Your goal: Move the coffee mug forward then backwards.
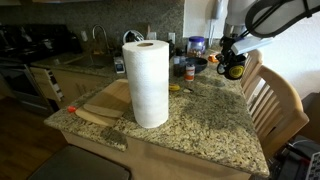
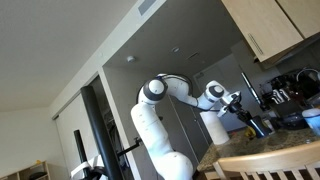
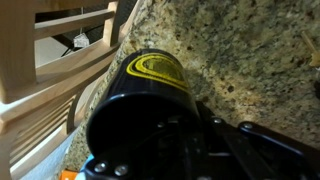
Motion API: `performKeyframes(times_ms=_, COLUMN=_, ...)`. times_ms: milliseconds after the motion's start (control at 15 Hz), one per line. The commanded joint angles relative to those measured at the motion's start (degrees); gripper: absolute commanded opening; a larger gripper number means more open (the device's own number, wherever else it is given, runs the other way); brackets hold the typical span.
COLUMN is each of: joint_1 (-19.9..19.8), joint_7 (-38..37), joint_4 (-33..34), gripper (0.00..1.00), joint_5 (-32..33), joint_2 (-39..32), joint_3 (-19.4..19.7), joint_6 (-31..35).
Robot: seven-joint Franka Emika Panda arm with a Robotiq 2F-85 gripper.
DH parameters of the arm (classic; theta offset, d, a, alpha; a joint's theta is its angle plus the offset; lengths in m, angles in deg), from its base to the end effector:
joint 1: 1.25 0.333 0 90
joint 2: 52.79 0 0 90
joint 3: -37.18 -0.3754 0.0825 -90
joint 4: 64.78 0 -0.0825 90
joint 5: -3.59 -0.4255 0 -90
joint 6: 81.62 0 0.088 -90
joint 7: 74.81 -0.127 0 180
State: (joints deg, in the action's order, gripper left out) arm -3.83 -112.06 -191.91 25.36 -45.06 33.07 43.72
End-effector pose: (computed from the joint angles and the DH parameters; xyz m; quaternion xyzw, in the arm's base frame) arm 0.5453 -0.0041 0.4651 0.9637 -0.2044 0.1018 0.1382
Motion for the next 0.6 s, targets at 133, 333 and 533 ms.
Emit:
performKeyframes(times_ms=133, joint_1=3.9, joint_7=5.4, joint_4=0.8, gripper=0.02, joint_5=6.3, joint_2=2.1, joint_3=-3.2, joint_6=-2.1)
performKeyframes(times_ms=333, joint_1=5.0, joint_7=11.8, joint_4=0.3, gripper=0.02, joint_5=-7.7, joint_2=3.8, joint_3=-0.8, joint_6=0.8)
performKeyframes(times_ms=533, joint_1=4.7, joint_7=21.1, joint_4=-0.2, gripper=0.02, joint_5=-21.5, joint_2=5.4, joint_3=2.0, joint_6=0.6)
